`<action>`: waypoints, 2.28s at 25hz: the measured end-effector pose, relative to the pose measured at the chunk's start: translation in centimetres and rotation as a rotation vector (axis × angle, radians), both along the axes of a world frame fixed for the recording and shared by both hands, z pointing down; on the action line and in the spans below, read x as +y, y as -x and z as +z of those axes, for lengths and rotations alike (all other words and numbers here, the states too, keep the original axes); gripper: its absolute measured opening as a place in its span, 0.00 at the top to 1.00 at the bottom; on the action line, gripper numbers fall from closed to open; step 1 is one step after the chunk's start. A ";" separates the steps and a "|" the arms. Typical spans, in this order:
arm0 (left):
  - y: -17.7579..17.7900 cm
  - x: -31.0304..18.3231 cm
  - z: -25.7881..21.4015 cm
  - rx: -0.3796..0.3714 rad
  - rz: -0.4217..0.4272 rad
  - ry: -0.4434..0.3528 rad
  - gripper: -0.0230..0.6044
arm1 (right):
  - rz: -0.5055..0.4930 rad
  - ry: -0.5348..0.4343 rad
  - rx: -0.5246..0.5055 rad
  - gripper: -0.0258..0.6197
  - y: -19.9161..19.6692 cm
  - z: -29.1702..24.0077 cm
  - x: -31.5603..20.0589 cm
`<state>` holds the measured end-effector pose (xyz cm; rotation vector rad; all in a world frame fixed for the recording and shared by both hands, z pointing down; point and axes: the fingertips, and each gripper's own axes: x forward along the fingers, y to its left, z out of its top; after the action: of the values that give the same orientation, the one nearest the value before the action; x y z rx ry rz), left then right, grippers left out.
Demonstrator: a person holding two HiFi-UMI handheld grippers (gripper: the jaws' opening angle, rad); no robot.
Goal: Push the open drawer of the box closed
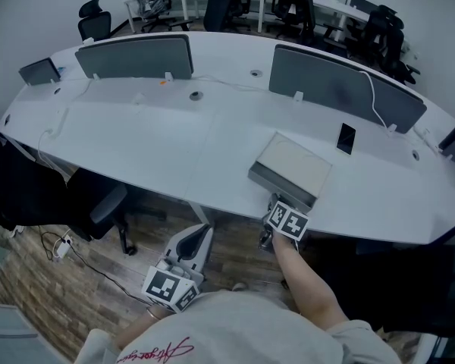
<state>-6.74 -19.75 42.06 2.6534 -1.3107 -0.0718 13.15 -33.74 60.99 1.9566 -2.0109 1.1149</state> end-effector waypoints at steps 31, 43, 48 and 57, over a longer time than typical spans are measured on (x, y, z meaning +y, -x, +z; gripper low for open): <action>-1.0 0.0 -0.8 0.007 -0.009 -0.027 0.93 | 0.010 0.069 -0.101 0.86 -1.5 0.2 -1.8; -1.1 0.1 -1.1 0.008 -0.019 -0.037 0.93 | 0.005 0.071 -0.112 0.86 -1.8 0.1 -2.4; -1.1 0.2 -1.0 0.006 -0.021 -0.039 0.93 | 0.011 0.070 -0.113 0.86 -2.1 0.2 -2.8; -0.9 0.1 -0.9 0.005 -0.024 -0.037 0.93 | 0.023 0.069 -0.120 0.86 -2.3 0.2 -3.1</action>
<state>-5.85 -19.69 41.15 2.6667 -1.3534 -0.1065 15.46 -36.83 61.20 1.9272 -1.9831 1.3183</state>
